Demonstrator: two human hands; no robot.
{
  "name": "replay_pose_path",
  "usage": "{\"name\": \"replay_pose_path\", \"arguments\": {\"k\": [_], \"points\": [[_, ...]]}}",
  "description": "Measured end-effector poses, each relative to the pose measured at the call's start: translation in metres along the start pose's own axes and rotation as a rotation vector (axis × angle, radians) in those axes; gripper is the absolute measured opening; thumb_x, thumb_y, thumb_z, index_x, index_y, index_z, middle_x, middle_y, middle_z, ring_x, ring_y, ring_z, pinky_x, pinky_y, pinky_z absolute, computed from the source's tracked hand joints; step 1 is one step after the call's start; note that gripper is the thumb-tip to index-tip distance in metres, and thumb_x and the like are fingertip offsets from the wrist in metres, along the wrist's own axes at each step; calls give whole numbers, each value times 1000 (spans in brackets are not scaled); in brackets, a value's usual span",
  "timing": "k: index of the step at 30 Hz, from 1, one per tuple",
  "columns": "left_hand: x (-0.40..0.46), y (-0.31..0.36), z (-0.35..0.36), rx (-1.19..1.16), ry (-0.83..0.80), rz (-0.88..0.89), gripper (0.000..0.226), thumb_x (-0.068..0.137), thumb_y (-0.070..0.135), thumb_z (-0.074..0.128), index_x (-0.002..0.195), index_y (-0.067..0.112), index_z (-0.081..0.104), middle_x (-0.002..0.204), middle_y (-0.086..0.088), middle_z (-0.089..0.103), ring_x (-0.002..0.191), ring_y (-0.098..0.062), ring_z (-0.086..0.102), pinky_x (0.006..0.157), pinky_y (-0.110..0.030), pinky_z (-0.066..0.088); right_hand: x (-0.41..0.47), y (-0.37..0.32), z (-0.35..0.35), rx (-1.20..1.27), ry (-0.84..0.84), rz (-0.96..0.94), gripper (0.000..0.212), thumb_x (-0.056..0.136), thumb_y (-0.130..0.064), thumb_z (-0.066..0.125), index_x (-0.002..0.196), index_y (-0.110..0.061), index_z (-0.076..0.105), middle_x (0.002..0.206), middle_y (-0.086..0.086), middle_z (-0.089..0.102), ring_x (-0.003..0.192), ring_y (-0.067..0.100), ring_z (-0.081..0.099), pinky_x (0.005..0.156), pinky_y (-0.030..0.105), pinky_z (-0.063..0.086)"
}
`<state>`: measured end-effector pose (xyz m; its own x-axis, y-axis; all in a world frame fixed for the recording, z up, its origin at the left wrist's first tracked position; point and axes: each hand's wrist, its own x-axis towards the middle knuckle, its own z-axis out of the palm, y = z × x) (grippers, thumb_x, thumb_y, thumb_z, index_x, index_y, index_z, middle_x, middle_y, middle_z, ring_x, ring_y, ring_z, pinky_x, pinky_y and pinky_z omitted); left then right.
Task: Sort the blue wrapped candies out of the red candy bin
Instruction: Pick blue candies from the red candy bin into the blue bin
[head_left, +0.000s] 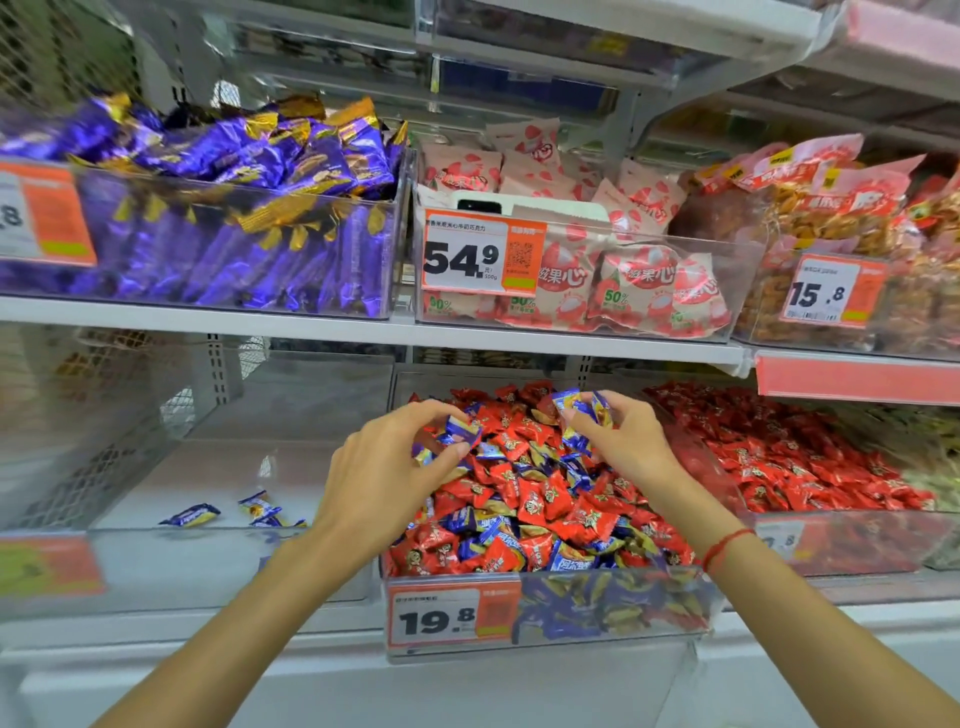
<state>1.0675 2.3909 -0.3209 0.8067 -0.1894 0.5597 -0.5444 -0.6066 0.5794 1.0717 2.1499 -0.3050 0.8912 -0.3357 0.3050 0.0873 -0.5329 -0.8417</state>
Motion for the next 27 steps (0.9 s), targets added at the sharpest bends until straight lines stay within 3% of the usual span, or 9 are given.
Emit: {"name": "replay_pose_path", "arguments": {"k": [5, 8, 10, 13, 16, 18, 21, 23, 27], "points": [[-4, -38, -31, 6, 215, -143, 17, 85, 33, 68, 100, 41, 63, 86, 27, 64, 83, 0, 60, 67, -25, 41, -18, -44, 65, 10, -162, -283, 9, 90, -23, 66, 99, -24, 66, 74, -2, 65, 49, 6, 47, 58, 27, 41], [-6, -73, -46, 71, 231, -266, 20, 86, 22, 66, 98, 38, 64, 87, 20, 65, 86, -9, 61, 69, -29, 40, -30, -74, 109, -17, -237, -468, 13, 89, -15, 65, 98, -24, 69, 88, -5, 67, 72, 9, 56, 67, 22, 42], [-8, -96, -50, 88, 197, -314, 22, 87, 17, 65, 100, 34, 65, 91, 12, 68, 90, -15, 65, 75, -32, 46, -31, -83, 135, -217, -306, -583, 22, 89, -10, 63, 105, -24, 70, 94, -4, 62, 86, 11, 54, 74, 25, 40], [-10, -116, -52, 82, 105, -362, 30, 88, 15, 64, 115, 27, 66, 108, 4, 70, 103, -18, 66, 87, -36, 50, -28, -89, 160, -454, -443, -567, 45, 81, 3, 57, 116, -25, 65, 106, 5, 58, 101, 26, 57, 80, 37, 46], [-10, -118, -52, 140, 8, -324, 47, 87, 11, 64, 131, 26, 57, 125, 4, 63, 116, -18, 59, 96, -41, 47, -28, -93, 164, -533, -500, -549, 56, 83, -6, 64, 134, -27, 53, 124, 7, 56, 118, 27, 51, 91, 40, 46], [-7, -114, -52, 127, 42, -284, 46, 86, 8, 63, 127, 27, 59, 125, 5, 63, 116, -16, 59, 96, -39, 46, -33, -94, 152, -554, -478, -583, 56, 84, -12, 65, 136, -30, 50, 128, 6, 54, 123, 25, 47, 93, 40, 45], [-3, -90, -49, 100, 136, -206, 36, 87, 8, 61, 115, 31, 64, 115, 12, 66, 107, -10, 61, 90, -32, 46, -45, -83, 112, -498, -403, -577, 37, 89, -23, 63, 124, -33, 60, 122, -2, 59, 116, 18, 52, 90, 34, 45], [-4, -67, -42, 57, 167, -139, 32, 88, 8, 59, 109, 32, 66, 108, 16, 65, 100, -7, 60, 86, -29, 45, -50, -66, 74, -444, -384, -501, 26, 88, -28, 64, 114, -34, 66, 111, -9, 65, 101, 12, 58, 85, 33, 48], [-12, -16, -12, 21, 55, 32, 29, 89, 12, 60, 106, 34, 67, 109, 20, 65, 101, -5, 60, 86, -30, 47, -47, -27, -6, -535, -328, -276, 13, 85, -28, 68, 95, -36, 70, 84, -14, 66, 78, 7, 59, 77, 32, 50]]}}
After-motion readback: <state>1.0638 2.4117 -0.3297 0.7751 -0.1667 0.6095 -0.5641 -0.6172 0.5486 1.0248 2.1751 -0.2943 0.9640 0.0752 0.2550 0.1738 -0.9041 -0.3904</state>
